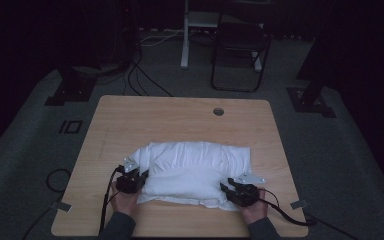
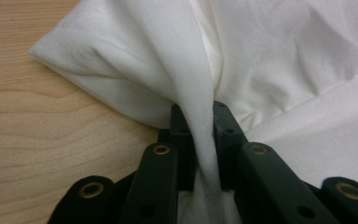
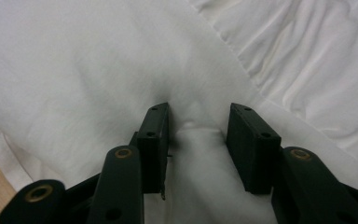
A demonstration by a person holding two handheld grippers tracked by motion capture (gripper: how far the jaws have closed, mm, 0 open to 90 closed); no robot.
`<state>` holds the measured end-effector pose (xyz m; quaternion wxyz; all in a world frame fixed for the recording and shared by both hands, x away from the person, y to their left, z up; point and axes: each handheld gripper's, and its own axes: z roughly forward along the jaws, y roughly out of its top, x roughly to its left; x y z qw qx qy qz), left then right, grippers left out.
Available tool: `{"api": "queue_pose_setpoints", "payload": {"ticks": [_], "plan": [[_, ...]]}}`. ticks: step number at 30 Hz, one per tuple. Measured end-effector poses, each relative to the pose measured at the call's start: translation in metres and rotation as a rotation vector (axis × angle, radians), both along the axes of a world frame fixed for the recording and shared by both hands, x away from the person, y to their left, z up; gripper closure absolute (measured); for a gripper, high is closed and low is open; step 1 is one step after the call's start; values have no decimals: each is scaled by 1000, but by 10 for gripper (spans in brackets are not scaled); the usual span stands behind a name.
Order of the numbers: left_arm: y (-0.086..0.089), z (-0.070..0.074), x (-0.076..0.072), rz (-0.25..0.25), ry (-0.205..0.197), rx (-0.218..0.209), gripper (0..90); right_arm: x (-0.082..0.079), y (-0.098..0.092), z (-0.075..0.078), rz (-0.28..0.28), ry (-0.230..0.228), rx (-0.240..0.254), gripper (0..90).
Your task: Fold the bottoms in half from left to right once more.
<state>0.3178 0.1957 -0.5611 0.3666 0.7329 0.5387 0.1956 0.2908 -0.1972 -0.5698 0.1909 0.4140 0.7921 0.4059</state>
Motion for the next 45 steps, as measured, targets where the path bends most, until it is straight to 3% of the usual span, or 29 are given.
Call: {"api": "queue_pose_setpoints", "payload": {"ticks": [3,8,14,16,18,20,23,31,34,37,41,44,45], "plan": [[3,0,1,-11,3,-33,841,0,1,4,0,-5,4,543],[9,6,2,-10,-10,-82,846,7,11,40,21,-85,47,498],[16,23,2,-15,-60,-125,847,21,47,62,101,-102,48,462],[18,28,2,-19,-78,-146,848,26,59,59,117,-90,22,463],[20,35,2,-22,-97,-157,849,32,69,50,122,-48,8,468],[22,43,2,-26,-122,-173,850,36,78,38,127,-22,-40,476],[22,57,1,-47,-158,-204,850,37,87,22,130,-32,-104,487],[3,90,0,-114,-245,-205,851,37,94,16,104,-44,-95,505],[-5,100,0,-139,-270,-203,850,38,103,18,101,-47,-140,516],[-10,109,-1,-151,-289,-206,851,43,113,18,113,-41,-127,519],[-15,113,-1,-167,-301,-183,850,52,115,19,148,-2,-88,517],[-14,113,0,-162,-302,-171,850,61,105,33,210,79,-65,498],[-13,113,0,-159,-298,-174,850,63,101,41,205,54,-62,512]]}}
